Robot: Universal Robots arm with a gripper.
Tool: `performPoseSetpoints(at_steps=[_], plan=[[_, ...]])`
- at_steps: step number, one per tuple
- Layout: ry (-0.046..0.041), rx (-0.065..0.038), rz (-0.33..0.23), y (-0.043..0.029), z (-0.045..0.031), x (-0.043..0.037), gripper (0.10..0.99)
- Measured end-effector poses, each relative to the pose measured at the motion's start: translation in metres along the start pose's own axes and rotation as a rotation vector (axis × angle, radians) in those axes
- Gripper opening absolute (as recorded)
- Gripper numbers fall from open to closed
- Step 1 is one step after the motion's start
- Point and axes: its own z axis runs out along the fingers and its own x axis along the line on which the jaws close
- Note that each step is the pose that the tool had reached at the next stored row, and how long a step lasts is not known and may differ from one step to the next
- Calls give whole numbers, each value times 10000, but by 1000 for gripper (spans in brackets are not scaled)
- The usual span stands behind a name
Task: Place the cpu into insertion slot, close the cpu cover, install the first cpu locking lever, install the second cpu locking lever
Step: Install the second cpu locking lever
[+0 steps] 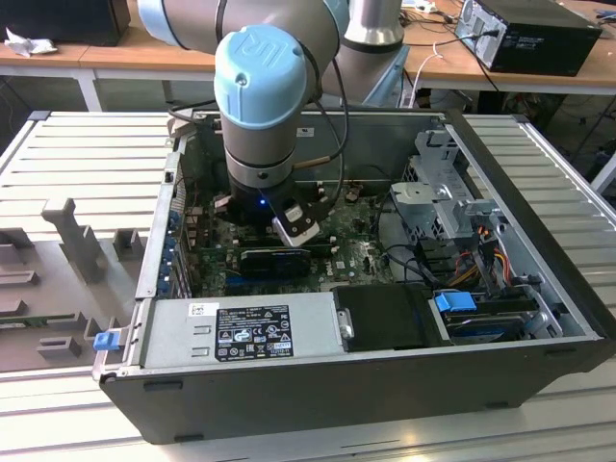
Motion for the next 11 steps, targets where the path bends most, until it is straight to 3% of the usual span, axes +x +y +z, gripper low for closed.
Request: performPoseSetpoints(at_steps=[1,8,11], plan=[[1,2,0,0,-2,0,106],[10,-2,4,112,-309,-4,106],[11,-3,4,132,-369,-5,106]])
